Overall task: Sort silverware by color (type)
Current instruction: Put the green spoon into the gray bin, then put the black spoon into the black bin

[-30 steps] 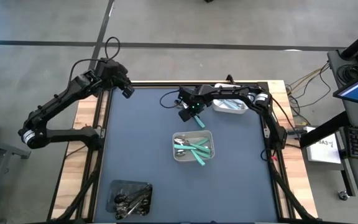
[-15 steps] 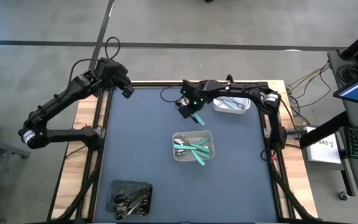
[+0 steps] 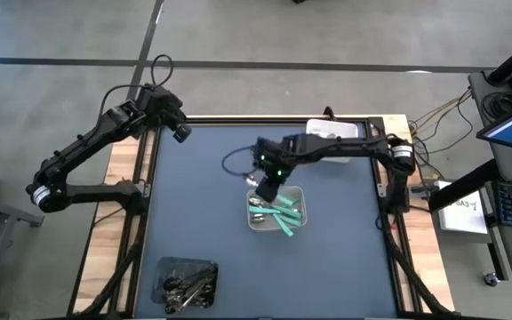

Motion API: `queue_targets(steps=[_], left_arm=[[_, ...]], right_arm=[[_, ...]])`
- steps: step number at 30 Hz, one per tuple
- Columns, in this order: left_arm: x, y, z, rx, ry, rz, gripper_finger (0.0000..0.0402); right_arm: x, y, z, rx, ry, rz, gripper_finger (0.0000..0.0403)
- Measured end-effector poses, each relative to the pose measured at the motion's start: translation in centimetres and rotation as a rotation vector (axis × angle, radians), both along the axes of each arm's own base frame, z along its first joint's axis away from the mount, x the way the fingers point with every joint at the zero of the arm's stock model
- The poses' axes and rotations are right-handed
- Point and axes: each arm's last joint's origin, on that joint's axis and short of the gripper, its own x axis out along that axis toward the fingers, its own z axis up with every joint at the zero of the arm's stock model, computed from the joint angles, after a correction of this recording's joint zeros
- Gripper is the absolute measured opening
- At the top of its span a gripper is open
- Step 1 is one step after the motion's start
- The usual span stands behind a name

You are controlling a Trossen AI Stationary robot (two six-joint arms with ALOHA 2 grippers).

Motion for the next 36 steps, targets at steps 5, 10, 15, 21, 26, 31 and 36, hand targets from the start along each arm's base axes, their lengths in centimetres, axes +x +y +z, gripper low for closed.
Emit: queue_targets(steps=[5, 10, 15, 21, 26, 31, 36], left_arm=[[-0.3, -0.3, -0.4, -0.049, 0.028, 0.014, 0.0053], [-0.6, -1.0, -1.0, -0.167, 0.047, -0.055, 0.0053], [-0.3, -1.8, -1.3, -0.303, -0.006, -0.292, 0.0053], [0.2, -2.2, -1.3, -0.407, -0.121, -0.431, 0.0053], [1.6, -1.9, -1.9, -0.454, -0.149, -0.516, 0.0053], [3.8, -1.4, -3.5, -0.423, -0.059, -0.692, 0.0053], [6.1, -0.9, -5.3, -0.386, 0.007, -0.869, 0.0053]], right_arm=[[0.4, 3.4, -0.8, 0.005, 0.034, 0.079, 0.0033], [0.5, 5.2, -1.8, -0.029, 0.095, 0.075, 0.0042], [0.1, 5.8, -1.7, -0.065, 0.140, 0.048, 0.0081], [-0.6, 6.0, -1.2, -0.063, 0.179, 0.052, 0.0126], [-1.4, 6.0, -0.5, -0.020, 0.233, -0.050, 0.0138], [-1.8, 6.0, 0.3, 0.000, 0.227, -0.100, 0.0128], [-2.9, 6.0, 1.7, -0.017, 0.226, -0.115, 0.0115]])
